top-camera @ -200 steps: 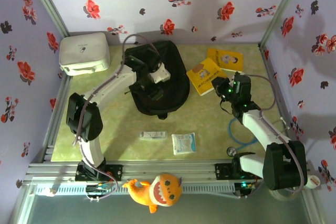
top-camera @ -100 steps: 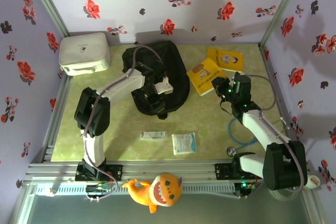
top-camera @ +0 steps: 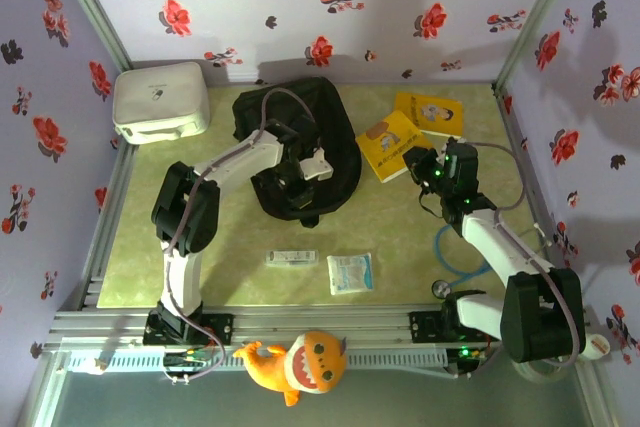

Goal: Pack the student bag
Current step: Open the student bag at the top-center of the table, then place the book in the student bag.

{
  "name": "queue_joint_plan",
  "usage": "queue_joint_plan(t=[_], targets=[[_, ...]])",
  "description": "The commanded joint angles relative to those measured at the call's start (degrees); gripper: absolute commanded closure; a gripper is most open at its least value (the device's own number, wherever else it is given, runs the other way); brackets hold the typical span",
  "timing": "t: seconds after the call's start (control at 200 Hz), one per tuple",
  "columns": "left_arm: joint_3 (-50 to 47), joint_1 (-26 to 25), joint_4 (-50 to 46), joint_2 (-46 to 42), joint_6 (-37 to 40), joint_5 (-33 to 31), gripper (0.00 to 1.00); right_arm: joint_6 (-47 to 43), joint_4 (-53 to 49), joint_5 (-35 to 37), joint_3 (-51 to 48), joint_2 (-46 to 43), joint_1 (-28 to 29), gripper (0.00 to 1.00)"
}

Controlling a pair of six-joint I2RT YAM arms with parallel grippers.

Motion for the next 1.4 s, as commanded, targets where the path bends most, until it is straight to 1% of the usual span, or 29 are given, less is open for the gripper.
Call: queue_joint_plan(t=[0.0, 0.345, 0.49, 0.64, 0.72, 0.79, 0.91, 1.015, 1.075, 1.135, 1.245, 1.31, 1.395], targets=[[1.63, 0.06, 1.39, -1.75, -0.29, -2.24, 0.81, -1.24, 2.68, 1.03, -0.32, -1.23, 0.03, 0.86], [1.30, 0.23, 1.01, -3.78, -1.15, -2.23, 1.00, -3.56, -1.62, 3.55, 0.45, -4.86, -0.06, 0.86], [1.43, 1.07, 2.80, -6.46, -3.12, -1.57, 1.00, -4.73, -4.12, 4.08, 0.86, -7.05, -0.10, 0.86], [1.82, 2.82, 6.66, -10.01, -8.48, -1.36, 1.00, -6.00, -6.55, 2.60, 0.83, -10.47, -0.06, 0.86], [1.44, 3.67, 12.16, -12.11, -12.32, -1.66, 1.00, -6.94, -8.57, 1.53, 0.77, -13.00, -0.06, 0.86], [0.38, 3.60, 17.03, -14.41, -15.00, -5.14, 1.00, -7.60, -11.13, 1.65, 0.77, -15.66, -0.06, 0.86], [-2.24, 3.26, 25.84, -18.35, -16.26, -7.76, 1.00, -9.41, -14.47, 2.38, 0.52, -20.46, -0.13, 0.86], [-3.55, 2.15, 32.07, -20.35, -16.54, -8.33, 1.00, -10.41, -19.18, 1.58, 1.61, -22.14, -0.06, 0.86], [-3.78, 1.30, 34.78, -20.93, -16.67, -8.43, 1.00, -9.15, -19.96, -0.25, 1.28, -22.54, -0.06, 0.86], [-4.20, 0.46, 37.82, -21.16, -17.28, -8.41, 1.00, -5.97, -18.99, -2.86, 0.41, -22.60, -0.06, 0.86], [-4.00, -1.18, 40.61, -20.53, -16.91, -8.32, 1.00, 2.33, -11.85, -7.87, -2.88, -21.91, 0.70, 0.86], [-4.05, -1.75, 41.54, -20.21, -16.90, -8.31, 1.00, 6.43, -6.92, -8.32, -4.72, -21.26, 2.67, 0.86], [-4.63, -2.03, 42.50, -20.08, -17.24, -7.97, 1.00, 8.67, -2.91, -7.50, -5.07, -18.83, 5.70, 0.86]])
